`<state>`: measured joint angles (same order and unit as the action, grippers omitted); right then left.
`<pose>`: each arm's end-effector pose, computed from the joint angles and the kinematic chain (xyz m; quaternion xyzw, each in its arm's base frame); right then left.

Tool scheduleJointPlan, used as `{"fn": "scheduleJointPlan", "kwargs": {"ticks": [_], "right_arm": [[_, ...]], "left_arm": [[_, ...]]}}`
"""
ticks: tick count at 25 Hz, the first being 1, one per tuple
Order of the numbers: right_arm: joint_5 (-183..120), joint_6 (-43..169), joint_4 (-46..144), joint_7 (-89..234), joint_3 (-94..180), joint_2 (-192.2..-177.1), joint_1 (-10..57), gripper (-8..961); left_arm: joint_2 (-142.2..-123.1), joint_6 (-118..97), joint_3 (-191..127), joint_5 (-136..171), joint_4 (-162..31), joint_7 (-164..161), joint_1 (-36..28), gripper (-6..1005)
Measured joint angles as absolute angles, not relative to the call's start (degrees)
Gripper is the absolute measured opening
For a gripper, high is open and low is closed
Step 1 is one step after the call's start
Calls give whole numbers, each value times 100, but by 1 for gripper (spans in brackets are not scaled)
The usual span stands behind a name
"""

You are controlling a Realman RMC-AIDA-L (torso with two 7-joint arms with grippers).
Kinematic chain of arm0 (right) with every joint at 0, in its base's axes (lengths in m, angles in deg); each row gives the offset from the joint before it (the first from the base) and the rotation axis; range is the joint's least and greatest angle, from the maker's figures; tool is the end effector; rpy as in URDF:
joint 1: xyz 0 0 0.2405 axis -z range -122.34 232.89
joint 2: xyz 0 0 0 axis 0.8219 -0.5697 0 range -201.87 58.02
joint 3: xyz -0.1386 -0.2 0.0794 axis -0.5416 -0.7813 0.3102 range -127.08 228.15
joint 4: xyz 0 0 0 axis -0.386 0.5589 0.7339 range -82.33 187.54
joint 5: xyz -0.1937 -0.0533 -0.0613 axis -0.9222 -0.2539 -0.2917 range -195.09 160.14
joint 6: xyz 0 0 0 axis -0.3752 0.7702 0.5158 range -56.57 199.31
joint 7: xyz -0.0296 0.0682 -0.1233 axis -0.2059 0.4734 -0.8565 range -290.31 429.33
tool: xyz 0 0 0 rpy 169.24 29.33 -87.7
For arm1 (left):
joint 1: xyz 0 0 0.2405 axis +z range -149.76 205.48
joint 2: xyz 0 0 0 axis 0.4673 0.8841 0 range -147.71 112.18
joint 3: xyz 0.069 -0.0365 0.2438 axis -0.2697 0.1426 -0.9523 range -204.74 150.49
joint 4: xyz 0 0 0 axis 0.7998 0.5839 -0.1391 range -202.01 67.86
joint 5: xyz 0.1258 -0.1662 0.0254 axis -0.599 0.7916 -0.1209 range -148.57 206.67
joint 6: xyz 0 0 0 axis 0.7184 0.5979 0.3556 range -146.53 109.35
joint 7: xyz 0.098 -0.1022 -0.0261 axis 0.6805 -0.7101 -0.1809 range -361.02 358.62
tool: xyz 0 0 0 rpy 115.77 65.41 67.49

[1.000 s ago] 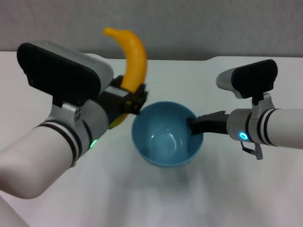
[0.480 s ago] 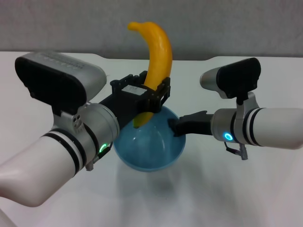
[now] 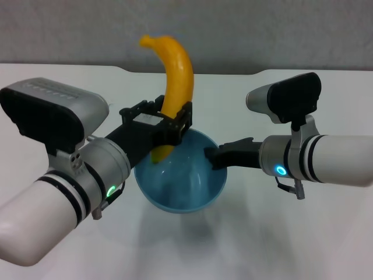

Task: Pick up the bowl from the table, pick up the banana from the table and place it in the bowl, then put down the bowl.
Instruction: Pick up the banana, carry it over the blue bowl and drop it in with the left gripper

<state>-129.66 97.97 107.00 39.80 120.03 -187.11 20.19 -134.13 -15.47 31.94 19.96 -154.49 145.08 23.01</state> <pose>0.1703 0.3931 -0.0942 -0.8853 0.3628 0.1004 0.2731 -0.1442 0.3168 -0.0453 -0.8177 -0.2814 -0.2722 0.4221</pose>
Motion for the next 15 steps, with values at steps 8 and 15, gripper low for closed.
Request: {"fn": "scheduleJointPlan", "kwargs": {"ticks": [8, 15], "right_arm": [[-12962, 9816, 10855, 3980, 11960, -18707, 1959, 28], [-12961, 9835, 10932, 3980, 11902, -18723, 1959, 28]], "left_arm": [[-13414, -1826, 3162, 2009, -15174, 14250, 2263, 532], [-13412, -2074, 3153, 2009, -14936, 14066, 2218, 536]]}}
